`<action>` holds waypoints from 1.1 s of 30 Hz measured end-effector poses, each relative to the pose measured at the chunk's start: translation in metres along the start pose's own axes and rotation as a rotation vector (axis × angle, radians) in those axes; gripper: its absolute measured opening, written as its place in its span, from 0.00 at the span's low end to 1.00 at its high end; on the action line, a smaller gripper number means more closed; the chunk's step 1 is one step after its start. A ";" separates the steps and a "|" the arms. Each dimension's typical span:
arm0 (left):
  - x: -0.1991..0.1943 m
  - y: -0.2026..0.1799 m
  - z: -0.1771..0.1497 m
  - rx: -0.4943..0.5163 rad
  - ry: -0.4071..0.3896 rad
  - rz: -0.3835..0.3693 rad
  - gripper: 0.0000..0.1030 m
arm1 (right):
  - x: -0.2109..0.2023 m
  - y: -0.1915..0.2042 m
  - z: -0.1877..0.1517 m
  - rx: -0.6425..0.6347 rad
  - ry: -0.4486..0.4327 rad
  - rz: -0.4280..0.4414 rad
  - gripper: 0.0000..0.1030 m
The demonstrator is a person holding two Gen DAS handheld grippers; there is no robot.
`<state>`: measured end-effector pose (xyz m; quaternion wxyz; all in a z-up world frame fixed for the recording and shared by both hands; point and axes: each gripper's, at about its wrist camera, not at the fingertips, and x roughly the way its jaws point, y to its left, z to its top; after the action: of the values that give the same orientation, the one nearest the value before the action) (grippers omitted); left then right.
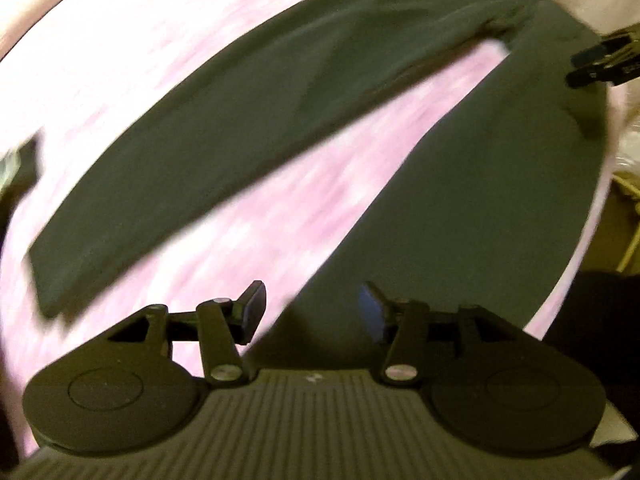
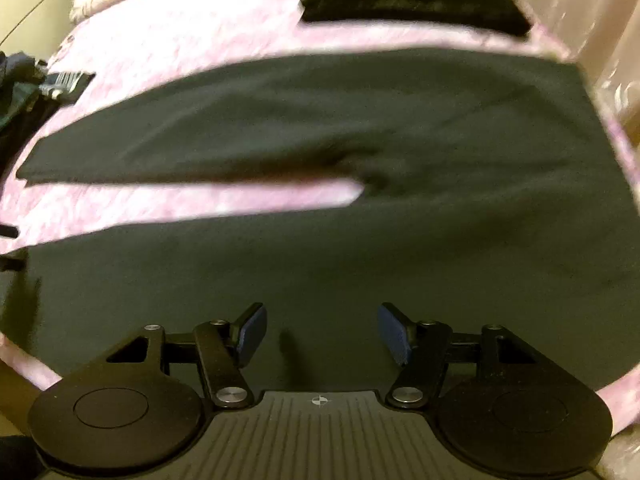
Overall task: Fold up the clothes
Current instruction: 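Release the grey garment with both tools and lift them above it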
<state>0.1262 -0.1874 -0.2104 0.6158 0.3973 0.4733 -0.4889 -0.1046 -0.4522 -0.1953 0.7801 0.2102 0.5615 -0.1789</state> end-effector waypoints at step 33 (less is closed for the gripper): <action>-0.113 -0.013 -0.121 -0.179 -0.033 0.201 0.61 | -0.156 0.017 -0.017 -0.089 -0.051 -0.205 0.80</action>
<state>0.0815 -0.0494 -0.1299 0.7021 0.3782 0.4627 -0.3871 -0.1565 -0.4222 -0.0498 0.7803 0.1122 0.5674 -0.2380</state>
